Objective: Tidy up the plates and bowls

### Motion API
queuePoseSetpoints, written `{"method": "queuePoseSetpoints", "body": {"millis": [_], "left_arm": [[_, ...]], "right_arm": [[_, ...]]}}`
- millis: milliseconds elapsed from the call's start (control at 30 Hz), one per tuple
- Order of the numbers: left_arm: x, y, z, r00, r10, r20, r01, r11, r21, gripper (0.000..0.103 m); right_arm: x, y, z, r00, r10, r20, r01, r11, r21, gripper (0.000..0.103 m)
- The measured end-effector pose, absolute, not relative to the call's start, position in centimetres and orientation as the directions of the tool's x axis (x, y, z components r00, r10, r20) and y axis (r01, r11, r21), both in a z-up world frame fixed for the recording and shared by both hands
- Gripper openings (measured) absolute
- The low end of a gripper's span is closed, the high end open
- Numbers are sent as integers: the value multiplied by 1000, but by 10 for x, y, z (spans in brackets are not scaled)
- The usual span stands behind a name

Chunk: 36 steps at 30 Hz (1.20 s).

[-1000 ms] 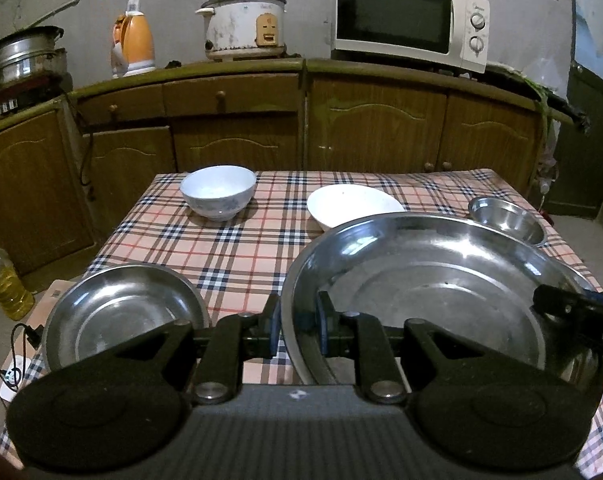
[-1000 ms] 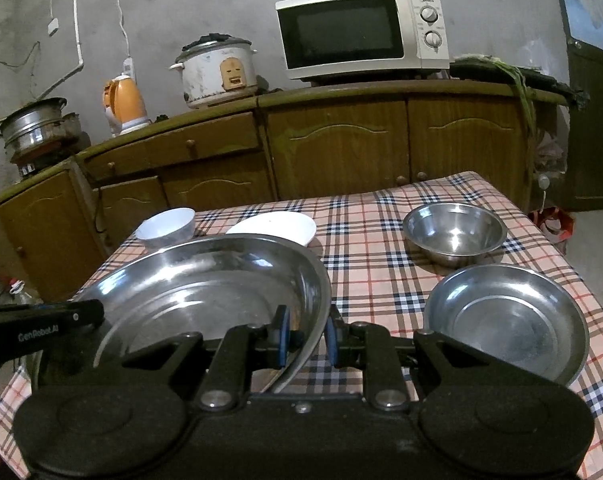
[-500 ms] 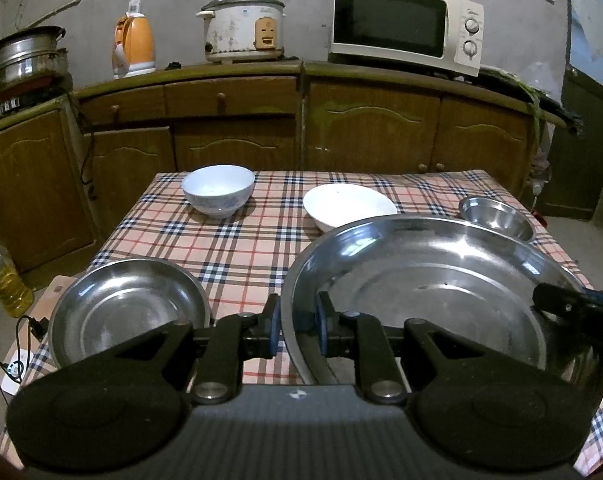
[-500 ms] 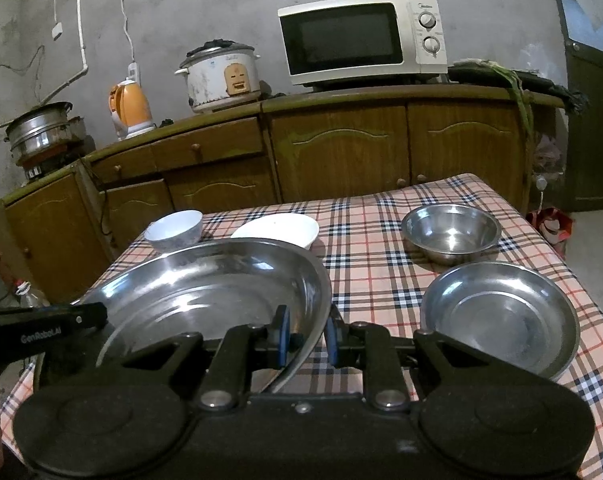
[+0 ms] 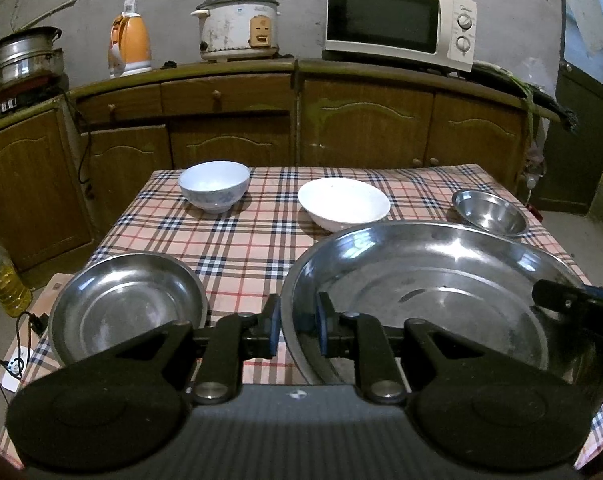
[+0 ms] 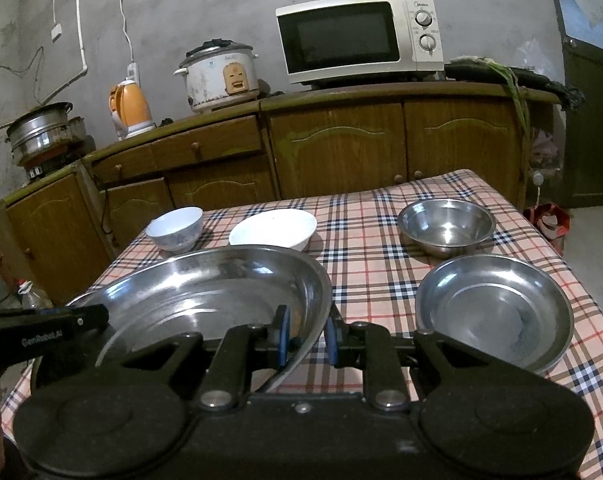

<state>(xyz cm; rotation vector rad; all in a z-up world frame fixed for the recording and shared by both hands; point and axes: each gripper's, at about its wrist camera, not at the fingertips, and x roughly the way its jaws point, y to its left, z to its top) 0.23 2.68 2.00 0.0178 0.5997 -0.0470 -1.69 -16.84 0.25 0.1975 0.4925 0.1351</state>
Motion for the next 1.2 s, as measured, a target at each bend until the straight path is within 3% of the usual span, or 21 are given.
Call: {"method": "queuePoseSetpoints", "body": {"millis": [1200], "left_arm": [[-1, 22, 5, 798, -36, -602, 51, 999, 8, 19]], "right_arm": [[-18, -169, -6, 852, 180, -492, -78, 972, 221, 25]]}}
